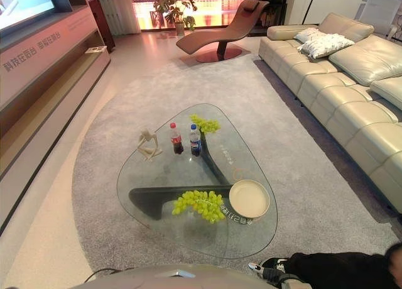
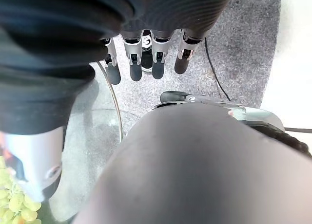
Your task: Pick up fruits into the plate
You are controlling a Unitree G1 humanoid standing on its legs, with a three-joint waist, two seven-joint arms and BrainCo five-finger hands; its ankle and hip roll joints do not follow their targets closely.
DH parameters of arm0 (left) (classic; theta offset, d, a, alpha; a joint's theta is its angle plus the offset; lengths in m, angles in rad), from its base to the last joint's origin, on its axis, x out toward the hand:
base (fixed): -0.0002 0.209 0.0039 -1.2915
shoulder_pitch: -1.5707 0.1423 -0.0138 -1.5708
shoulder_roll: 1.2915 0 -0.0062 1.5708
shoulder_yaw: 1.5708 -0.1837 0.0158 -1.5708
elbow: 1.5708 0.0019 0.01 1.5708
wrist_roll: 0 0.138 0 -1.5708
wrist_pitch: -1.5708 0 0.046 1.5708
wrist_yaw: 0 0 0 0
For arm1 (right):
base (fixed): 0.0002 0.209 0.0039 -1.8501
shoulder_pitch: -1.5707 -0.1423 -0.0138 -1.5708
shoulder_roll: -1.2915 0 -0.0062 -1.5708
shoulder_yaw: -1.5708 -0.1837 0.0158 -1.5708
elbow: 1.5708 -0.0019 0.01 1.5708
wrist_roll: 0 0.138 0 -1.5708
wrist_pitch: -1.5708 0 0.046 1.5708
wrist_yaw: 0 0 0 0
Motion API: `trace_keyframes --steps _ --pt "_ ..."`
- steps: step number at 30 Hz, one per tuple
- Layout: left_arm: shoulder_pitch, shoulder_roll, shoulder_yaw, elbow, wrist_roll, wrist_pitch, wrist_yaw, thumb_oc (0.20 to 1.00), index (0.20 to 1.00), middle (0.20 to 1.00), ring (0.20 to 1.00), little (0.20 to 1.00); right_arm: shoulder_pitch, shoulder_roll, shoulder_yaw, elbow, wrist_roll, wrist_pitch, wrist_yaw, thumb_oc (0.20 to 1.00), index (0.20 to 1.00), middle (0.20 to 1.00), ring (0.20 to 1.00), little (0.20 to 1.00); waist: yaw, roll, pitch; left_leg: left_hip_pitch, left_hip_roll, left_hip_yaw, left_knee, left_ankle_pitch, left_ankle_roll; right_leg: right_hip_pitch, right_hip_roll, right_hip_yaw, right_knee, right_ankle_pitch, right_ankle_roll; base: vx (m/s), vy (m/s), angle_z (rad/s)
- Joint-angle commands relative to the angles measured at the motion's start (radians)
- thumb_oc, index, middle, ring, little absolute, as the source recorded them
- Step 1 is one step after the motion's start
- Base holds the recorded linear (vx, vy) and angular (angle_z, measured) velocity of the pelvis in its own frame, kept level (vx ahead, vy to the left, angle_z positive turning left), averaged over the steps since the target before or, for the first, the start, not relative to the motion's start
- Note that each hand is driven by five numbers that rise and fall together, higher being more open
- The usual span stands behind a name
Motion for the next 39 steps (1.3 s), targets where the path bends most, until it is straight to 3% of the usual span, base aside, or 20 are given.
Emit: trace_keyframes --steps 1,14,30,39 --pt "-0.092 0.003 -0.016 0.055 0.032 -0.046 0.027 1.0 1.0 1.0 1.0 1.0 -0.083 0.022 0.005 0.036 0.015 -0.018 0.013 1.0 1.0 1.0 1.0 1.0 0.015 -0.013 0.085 0.079 -0.023 0.056 0.008 -0.174 0.036 0.008 -0.042 0.002 0.049 -0.07 0.048 0.0 0.0 0.0" --pt "-0.086 0.005 0.015 0.08 0.062 -0.009 0.15 1.0 1.0 1.0 1.0 1.0 -0.078 0.022 0.018 0.041 0.008 -0.034 0.029 1.0 1.0 1.0 1.0 1.0 0.011 -0.025 0.094 0.078 -0.021 0.065 0.008 -0.173 0.035 0.007 -0.037 0.016 0.044 -0.066 0.048 0.0 -0.003 -0.01" --pt "-0.137 0.019 -0.049 0.066 0.103 0.016 0.159 1.0 1.0 1.0 1.0 1.0 -0.114 0.005 0.054 0.01 0.036 -0.029 0.037 1.0 1.0 1.0 1.0 1.0 0.003 -0.029 0.158 0.033 -0.008 0.082 0.011 -0.16 0.029 -0.051 -0.035 0.038 0.043 -0.045 0.056 -0.02 -0.009 -0.02" --pt "-0.294 0.059 -0.128 -0.015 0.106 -0.086 0.239 1.0 1.0 1.0 1.0 1.0 -0.196 -0.052 0.109 -0.051 0.061 -0.062 0.06 1.0 1.0 1.0 1.0 1.0 -0.017 -0.025 0.28 -0.077 -0.002 0.077 0.047 -0.14 0.031 -0.168 -0.023 0.08 0.074 -0.027 0.05 -0.13 -0.014 -0.04"
